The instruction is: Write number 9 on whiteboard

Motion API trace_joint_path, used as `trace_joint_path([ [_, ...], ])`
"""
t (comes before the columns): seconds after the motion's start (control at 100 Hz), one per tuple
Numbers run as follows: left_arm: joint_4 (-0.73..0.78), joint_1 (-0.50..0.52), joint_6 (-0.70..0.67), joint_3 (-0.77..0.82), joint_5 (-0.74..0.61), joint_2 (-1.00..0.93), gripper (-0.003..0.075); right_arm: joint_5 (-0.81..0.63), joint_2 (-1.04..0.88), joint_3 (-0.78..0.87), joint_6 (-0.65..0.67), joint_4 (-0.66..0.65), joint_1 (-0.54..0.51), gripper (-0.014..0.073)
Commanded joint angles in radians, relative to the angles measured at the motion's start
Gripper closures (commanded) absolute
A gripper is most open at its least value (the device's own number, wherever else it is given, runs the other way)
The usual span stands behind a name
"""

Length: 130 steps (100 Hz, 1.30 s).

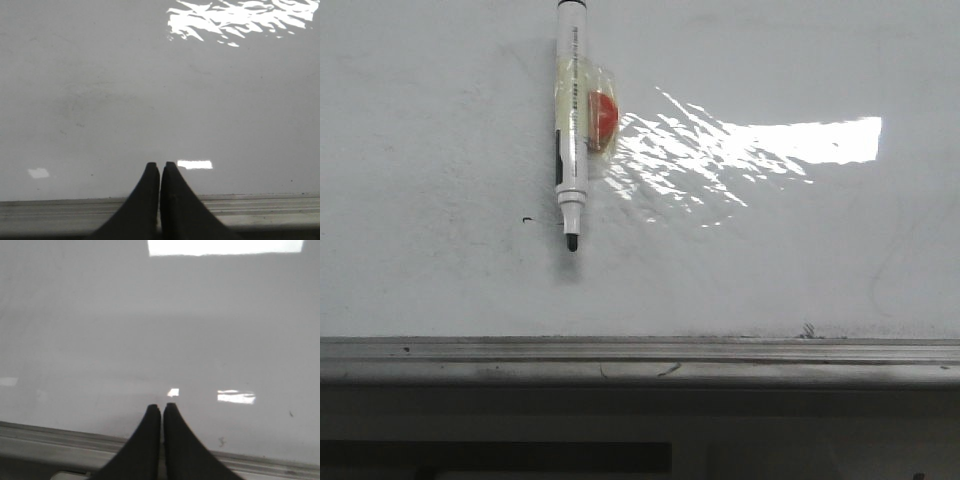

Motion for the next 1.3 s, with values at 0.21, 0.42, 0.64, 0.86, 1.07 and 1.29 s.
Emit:
trace_joint_path([
  [0.21,-0.005,-0.006,-0.004,0.02,-0.055,-0.028,0.0741,-0.04,0.02,0.029,-0.011,-0.008,0.002,0.0635],
  [0.42,-0.005,-0.006,-0.004,0.02,-0.055,-0.028,0.0741,-0.04,0.02,0.029,-0.011,-0.008,0.002,0.0635],
  [0.64,-0.005,-0.006,-0.004,0.02,-0.055,-0.028,0.0741,-0.04,0.02,0.029,-0.011,-0.008,0.002,0.0635],
  [0.86,-0.005,-0.006,-0.004,0.02,-0.055,-0.028,0.0741,-0.043,0.02,0.029,-0.011,-0.031,0.002,0.0635],
  [1.07,-0.02,-0.006,-0.004,0.02,-0.086,-0.028,0.0741,-0.133,0.02,0.029,-0.003,-0.04,0.002,0.0635],
  [1.29,-0.6,-0.006,-0.004,0.018,-0.194,-0.028,0.0741,-0.429,0.02,0.029,0.101,0.239,0.002,0.0635],
])
